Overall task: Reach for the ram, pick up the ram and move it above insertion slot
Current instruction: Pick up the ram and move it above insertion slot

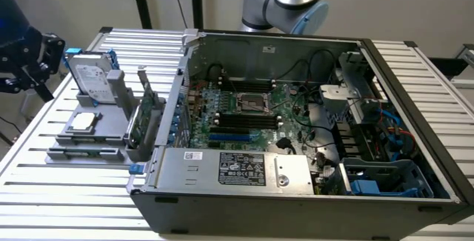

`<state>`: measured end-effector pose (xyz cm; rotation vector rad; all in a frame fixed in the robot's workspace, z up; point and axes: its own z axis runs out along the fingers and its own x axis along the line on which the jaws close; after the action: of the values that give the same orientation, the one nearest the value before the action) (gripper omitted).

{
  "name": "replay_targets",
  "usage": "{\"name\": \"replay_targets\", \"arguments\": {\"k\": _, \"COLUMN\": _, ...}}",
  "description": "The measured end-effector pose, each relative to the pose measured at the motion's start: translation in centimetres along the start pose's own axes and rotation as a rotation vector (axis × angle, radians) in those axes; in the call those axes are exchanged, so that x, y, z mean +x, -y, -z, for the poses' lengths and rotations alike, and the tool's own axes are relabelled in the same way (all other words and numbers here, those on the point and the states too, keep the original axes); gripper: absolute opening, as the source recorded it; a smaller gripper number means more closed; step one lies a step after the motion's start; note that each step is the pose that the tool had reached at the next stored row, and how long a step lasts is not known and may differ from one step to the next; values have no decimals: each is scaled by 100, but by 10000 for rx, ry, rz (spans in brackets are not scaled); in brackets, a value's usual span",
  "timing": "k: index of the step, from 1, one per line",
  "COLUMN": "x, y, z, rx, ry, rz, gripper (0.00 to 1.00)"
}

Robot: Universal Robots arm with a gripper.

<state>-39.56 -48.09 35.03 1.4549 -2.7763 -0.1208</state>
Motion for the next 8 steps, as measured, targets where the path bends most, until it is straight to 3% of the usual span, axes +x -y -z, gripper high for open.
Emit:
{"name": "replay_targets", "arguments": {"k": 4, "x": 0, "y": 0, "z": 0, "rx": 169, "ry": 87, "rz": 617, "gripper": 11}}
{"name": "replay_targets", "arguments": {"k": 8, "x": 0, "y": 0, "z": -1, "rx": 235, "ry": 98, "rz": 1325, "gripper": 11}}
